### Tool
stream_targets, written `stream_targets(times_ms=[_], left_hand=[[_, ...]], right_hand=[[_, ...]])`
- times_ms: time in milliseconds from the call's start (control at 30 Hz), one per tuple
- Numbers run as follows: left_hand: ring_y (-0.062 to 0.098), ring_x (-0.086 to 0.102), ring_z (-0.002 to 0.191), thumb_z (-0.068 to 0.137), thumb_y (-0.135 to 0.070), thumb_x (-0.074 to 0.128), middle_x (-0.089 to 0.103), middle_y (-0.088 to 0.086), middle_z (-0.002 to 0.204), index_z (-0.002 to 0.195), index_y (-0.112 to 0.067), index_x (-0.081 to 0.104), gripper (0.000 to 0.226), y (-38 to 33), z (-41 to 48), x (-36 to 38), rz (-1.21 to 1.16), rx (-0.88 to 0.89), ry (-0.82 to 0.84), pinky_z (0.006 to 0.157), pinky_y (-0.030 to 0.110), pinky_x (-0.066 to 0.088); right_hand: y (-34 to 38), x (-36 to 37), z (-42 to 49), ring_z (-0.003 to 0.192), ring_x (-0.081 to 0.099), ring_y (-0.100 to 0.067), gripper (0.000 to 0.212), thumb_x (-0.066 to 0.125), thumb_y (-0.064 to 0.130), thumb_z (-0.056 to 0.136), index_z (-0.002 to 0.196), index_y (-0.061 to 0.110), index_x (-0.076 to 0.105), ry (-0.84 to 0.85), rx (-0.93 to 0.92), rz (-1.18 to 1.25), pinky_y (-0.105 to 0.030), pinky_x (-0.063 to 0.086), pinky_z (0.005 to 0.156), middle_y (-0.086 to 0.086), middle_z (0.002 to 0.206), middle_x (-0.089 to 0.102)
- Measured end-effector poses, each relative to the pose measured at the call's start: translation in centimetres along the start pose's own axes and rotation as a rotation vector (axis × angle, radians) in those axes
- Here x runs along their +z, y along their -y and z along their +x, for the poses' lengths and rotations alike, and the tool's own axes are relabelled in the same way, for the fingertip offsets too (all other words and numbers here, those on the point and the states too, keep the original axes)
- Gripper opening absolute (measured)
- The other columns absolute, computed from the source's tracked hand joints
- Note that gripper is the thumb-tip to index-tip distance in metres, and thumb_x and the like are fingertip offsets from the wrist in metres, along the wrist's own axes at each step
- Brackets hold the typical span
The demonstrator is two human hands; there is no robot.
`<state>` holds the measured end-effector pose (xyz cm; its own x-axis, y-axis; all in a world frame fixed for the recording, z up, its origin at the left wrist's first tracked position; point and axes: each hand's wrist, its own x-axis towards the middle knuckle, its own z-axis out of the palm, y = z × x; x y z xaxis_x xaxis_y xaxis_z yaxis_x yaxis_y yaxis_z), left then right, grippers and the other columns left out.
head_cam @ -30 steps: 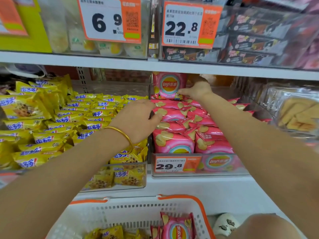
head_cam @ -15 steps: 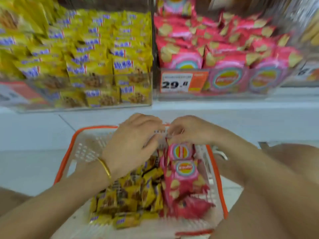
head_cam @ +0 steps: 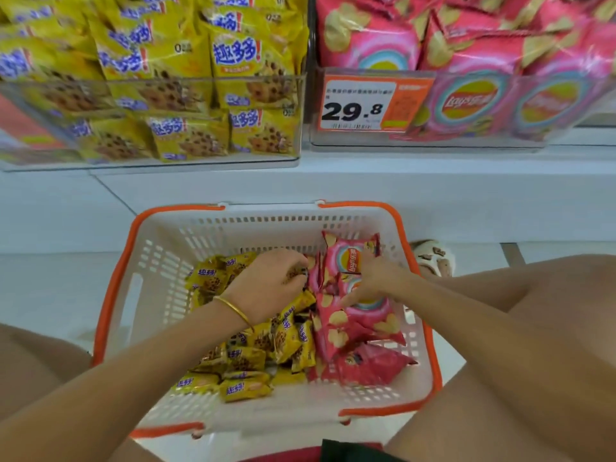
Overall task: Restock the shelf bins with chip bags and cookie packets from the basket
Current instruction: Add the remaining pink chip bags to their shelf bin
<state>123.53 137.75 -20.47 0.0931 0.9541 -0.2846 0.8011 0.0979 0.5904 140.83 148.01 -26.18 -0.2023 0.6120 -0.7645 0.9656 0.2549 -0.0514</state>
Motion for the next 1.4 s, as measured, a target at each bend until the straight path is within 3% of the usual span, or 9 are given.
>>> stream_targets(times_ms=[200,333,533,667,833,933,1067,1267,1400], left_hand=[[0.01,0.059,0.1,0.083,-0.043,0.066,0.055,-0.003,0.112,0.127,-0.014,0.025,0.068,-2.2,0.3,1.2,-0.659,-0.338,0.104,0.085,0.037,0.055],[0.002,0.057,0.086,0.078,-0.025,0.076,0.052,-0.008,0.098,0.137,-0.016,0.012,0.088,-4.3,1.2,-0.5,-0.639,-0.241,-0.066,0.07,0.014,0.051],[0.012,0.057,0.091,0.08,-0.013,0.073,0.057,0.0,0.102,0.117,-0.014,0.04,0.05,-6.6,1.1,-5.8,-0.344,-0.079,0.013,0.079,0.027,0.049],[0.006,0.058,0.101,0.078,-0.012,0.073,0.062,-0.002,0.11,0.096,-0.027,0.055,0.03,-9.4,0.9,-10.5,-0.367,0.05,0.087,0.08,0.013,0.047],[-0.003,0.055,0.056,0.087,-0.018,0.062,0.062,-0.009,0.069,0.102,-0.012,0.066,0.016,-14.2,0.8,-17.2,-0.543,0.154,-0.073,0.047,0.009,0.046],[0.015,0.057,0.069,0.091,-0.025,0.058,0.058,0.001,0.075,0.081,-0.016,0.059,0.014,-15.3,1.7,-20.6,-0.766,0.152,-0.362,0.064,0.032,0.059],[0.02,0.057,0.102,0.088,-0.027,0.062,0.061,0.003,0.098,0.101,-0.012,0.065,0.02,-14.1,4.6,-22.7,-0.129,0.139,-0.725,0.094,0.031,0.044],[0.028,0.044,0.122,0.091,-0.021,0.057,0.052,0.019,0.129,0.12,0.003,0.057,0.038,-13.7,7.2,-22.4,0.252,0.148,-0.611,0.092,0.028,0.027],[0.022,0.034,0.133,0.093,-0.023,0.055,0.042,0.015,0.141,0.131,-0.003,0.049,0.044,-13.0,8.7,-22.5,0.321,0.156,-0.594,0.097,0.022,0.021]], right_hand=[[0.2,-3.7,-5.2,0.112,0.055,-0.031,0.09,0.06,0.066,0.077,0.141,0.01,0.033,-0.071,-0.013,0.586,-0.043,0.054,0.084,-0.012,0.139,0.044],[0.5,-4.4,-8.3,0.103,0.061,-0.039,0.099,0.055,0.073,0.074,0.148,0.021,0.015,0.012,-0.014,0.881,-0.049,0.059,0.068,-0.015,0.142,0.04],[-2.4,-8.8,-12.0,0.125,0.047,-0.017,0.097,0.061,0.067,0.066,0.146,0.019,0.032,-0.28,-0.299,0.6,-0.032,0.042,0.102,0.0,0.146,0.04],[-3.7,-11.4,-15.0,0.116,0.056,-0.029,0.061,0.076,0.043,0.073,0.126,0.019,0.056,-0.049,-0.634,0.631,-0.047,0.045,0.099,-0.011,0.128,0.059],[-4.4,-17.2,-18.0,0.094,0.056,-0.023,0.087,0.082,0.051,0.051,0.118,0.0,0.059,-0.254,-0.647,0.73,-0.037,0.047,0.084,-0.022,0.114,0.063],[-4.8,-21.9,-19.1,0.093,0.062,-0.023,0.075,0.085,0.044,0.054,0.113,0.002,0.065,-0.308,-0.656,1.031,-0.047,0.047,0.098,-0.018,0.111,0.068],[-3.8,-27.4,-17.1,0.064,0.055,-0.01,0.024,0.07,0.04,0.076,0.084,0.019,0.061,-0.475,-0.45,1.245,-0.017,0.05,0.047,0.002,0.072,0.06],[-0.8,-32.0,-12.3,0.055,0.053,-0.008,0.021,0.069,0.03,0.085,0.083,0.016,0.054,-0.674,-0.444,1.331,-0.015,0.044,0.039,0.0,0.074,0.059],[0.9,-33.7,-9.6,0.073,0.064,-0.015,0.056,0.075,0.019,0.08,0.126,0.005,0.048,-0.725,-0.542,1.387,-0.023,0.054,0.05,-0.008,0.106,0.065]])
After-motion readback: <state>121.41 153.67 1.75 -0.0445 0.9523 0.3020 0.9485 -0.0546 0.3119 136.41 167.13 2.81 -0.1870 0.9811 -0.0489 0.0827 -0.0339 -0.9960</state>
